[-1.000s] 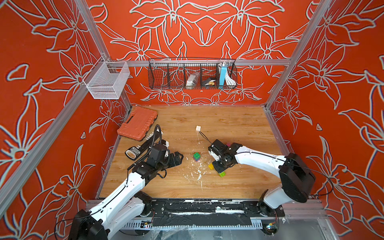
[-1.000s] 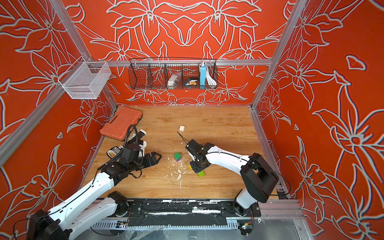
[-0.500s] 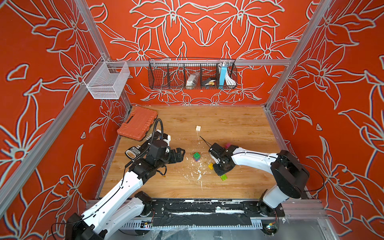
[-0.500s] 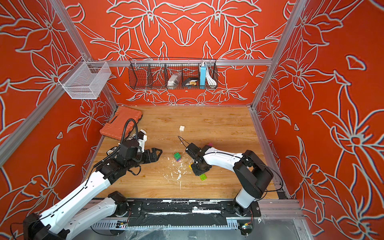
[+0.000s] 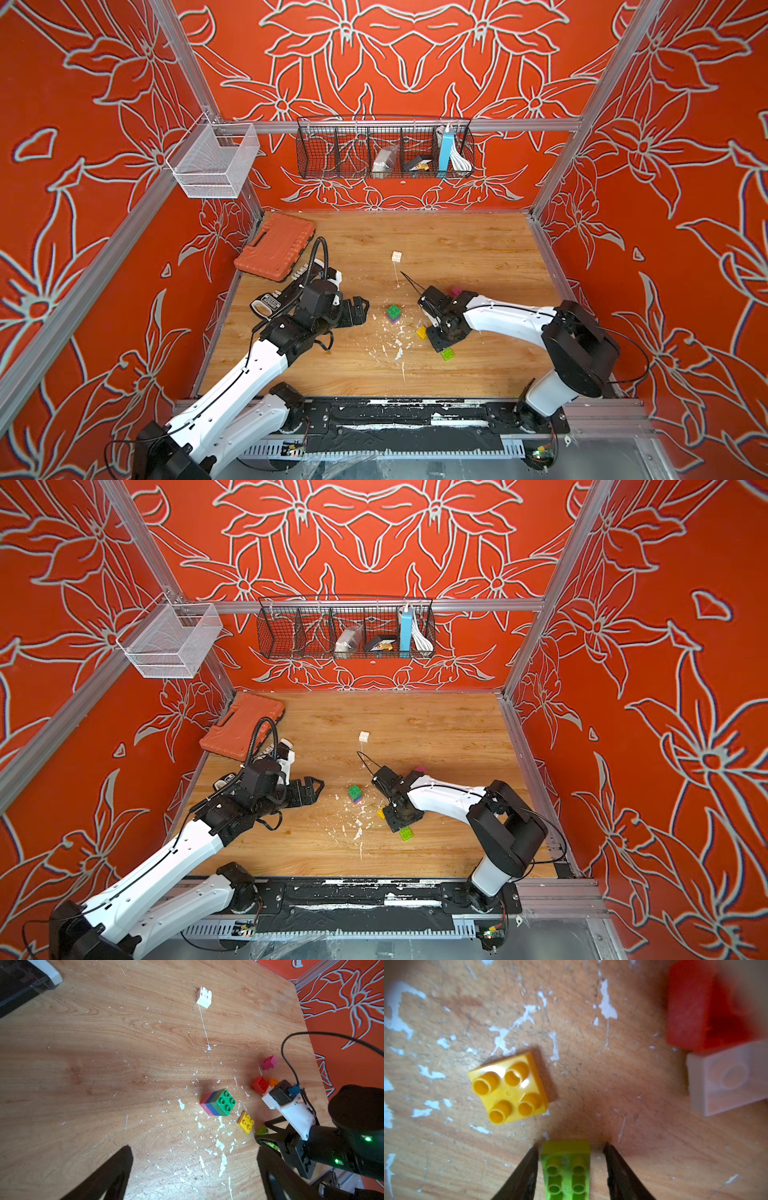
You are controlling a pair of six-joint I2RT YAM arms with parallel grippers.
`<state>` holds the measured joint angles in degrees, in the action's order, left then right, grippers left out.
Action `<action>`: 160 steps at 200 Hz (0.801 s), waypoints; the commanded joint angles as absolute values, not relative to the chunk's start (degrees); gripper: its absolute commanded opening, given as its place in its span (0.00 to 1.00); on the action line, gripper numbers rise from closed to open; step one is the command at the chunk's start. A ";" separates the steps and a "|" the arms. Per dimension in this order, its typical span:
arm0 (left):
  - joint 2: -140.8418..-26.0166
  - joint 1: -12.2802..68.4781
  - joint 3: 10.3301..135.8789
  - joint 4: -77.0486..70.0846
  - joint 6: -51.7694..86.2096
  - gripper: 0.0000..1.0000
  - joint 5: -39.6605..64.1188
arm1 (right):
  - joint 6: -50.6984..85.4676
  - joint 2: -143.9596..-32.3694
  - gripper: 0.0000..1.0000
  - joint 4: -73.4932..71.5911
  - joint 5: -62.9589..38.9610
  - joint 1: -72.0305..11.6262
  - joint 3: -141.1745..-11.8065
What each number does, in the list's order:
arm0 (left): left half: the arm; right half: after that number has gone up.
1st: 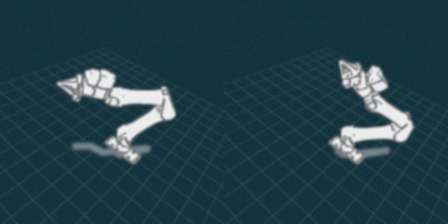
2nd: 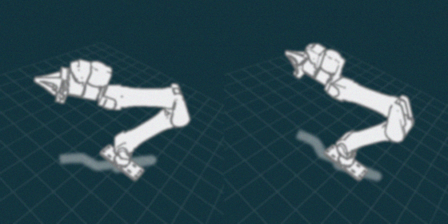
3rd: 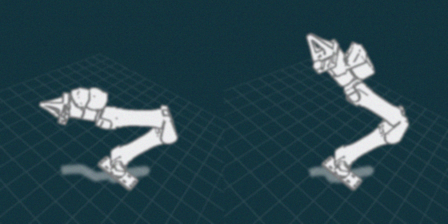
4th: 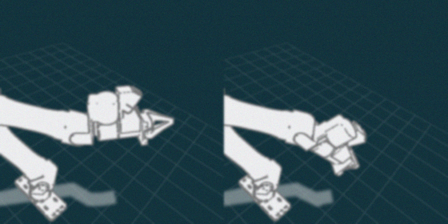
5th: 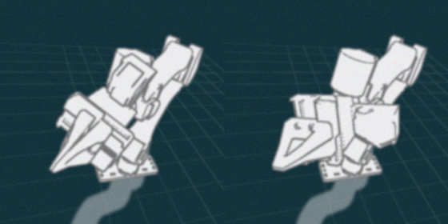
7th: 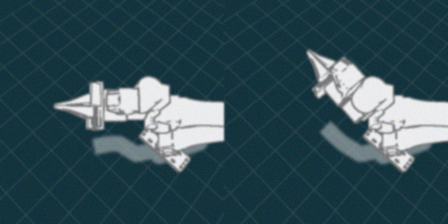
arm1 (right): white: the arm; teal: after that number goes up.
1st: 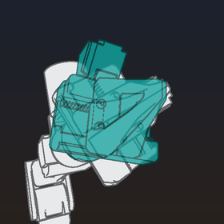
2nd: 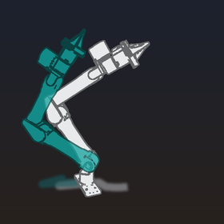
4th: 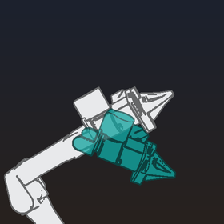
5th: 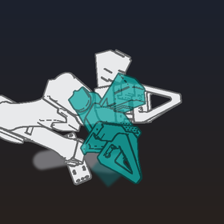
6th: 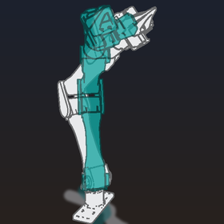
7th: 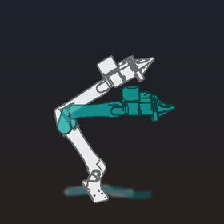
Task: Assemble the letter r with lego
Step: Pick up the lego brick from the center of the board.
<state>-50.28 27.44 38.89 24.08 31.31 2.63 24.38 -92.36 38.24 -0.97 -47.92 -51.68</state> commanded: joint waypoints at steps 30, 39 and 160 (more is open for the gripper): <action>-50.54 27.69 38.69 24.17 30.93 0.94 2.81 | 22.16 -93.07 0.48 40.89 -1.32 -48.86 -49.48; -50.54 27.66 38.76 24.24 30.92 0.94 2.81 | 21.93 -93.16 0.46 41.12 -1.32 -49.04 -49.66; -51.36 27.76 38.04 23.47 32.15 0.93 2.86 | 21.21 -92.94 0.32 42.02 -1.36 -49.65 -50.22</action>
<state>-50.85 27.44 38.87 23.94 31.38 2.90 21.23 -91.85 38.96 -1.10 -49.21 -51.24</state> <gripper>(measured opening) 0.938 0.358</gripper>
